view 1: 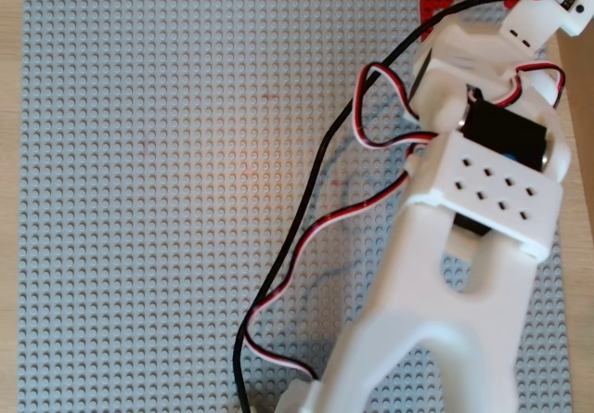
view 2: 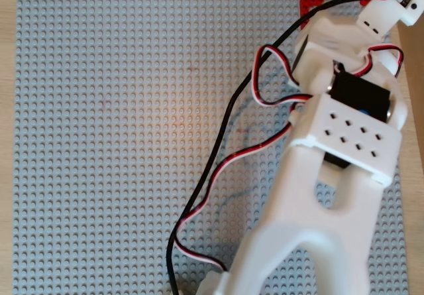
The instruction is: Grab the Lego and store it in red box
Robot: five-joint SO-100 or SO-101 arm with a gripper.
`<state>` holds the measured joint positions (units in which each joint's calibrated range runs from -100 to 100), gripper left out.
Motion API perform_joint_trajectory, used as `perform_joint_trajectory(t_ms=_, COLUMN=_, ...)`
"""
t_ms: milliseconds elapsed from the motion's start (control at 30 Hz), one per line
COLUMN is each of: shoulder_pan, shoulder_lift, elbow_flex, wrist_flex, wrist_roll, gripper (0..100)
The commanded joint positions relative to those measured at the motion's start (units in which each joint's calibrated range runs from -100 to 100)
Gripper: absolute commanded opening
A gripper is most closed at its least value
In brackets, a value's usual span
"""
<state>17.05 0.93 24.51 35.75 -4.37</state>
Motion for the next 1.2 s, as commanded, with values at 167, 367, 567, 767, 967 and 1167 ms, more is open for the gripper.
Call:
perform_joint_trajectory(t_ms=167, shoulder_pan=-1.2, shoulder_lift=-20.4, elbow_flex=-1.6, wrist_flex=14.7, wrist_roll=1.1, gripper=3)
perform_joint_trajectory(t_ms=367, shoulder_pan=-3.1, shoulder_lift=-31.7, elbow_flex=-1.5, wrist_flex=28.5, wrist_roll=3.8, gripper=3)
perform_joint_trajectory(t_ms=567, shoulder_pan=-5.4, shoulder_lift=-39.3, elbow_flex=1.3, wrist_flex=38.9, wrist_roll=6.8, gripper=3)
perform_joint_trajectory(t_ms=767, shoulder_pan=-10.7, shoulder_lift=-47.8, elbow_flex=7.1, wrist_flex=48.3, wrist_roll=9.4, gripper=3)
perform_joint_trajectory(t_ms=967, shoulder_pan=-14.9, shoulder_lift=-58.6, elbow_flex=9.7, wrist_flex=55.0, wrist_roll=9.9, gripper=3)
perform_joint_trajectory(t_ms=1167, shoulder_pan=-14.8, shoulder_lift=-69.3, elbow_flex=9.7, wrist_flex=55.3, wrist_roll=11.0, gripper=3)
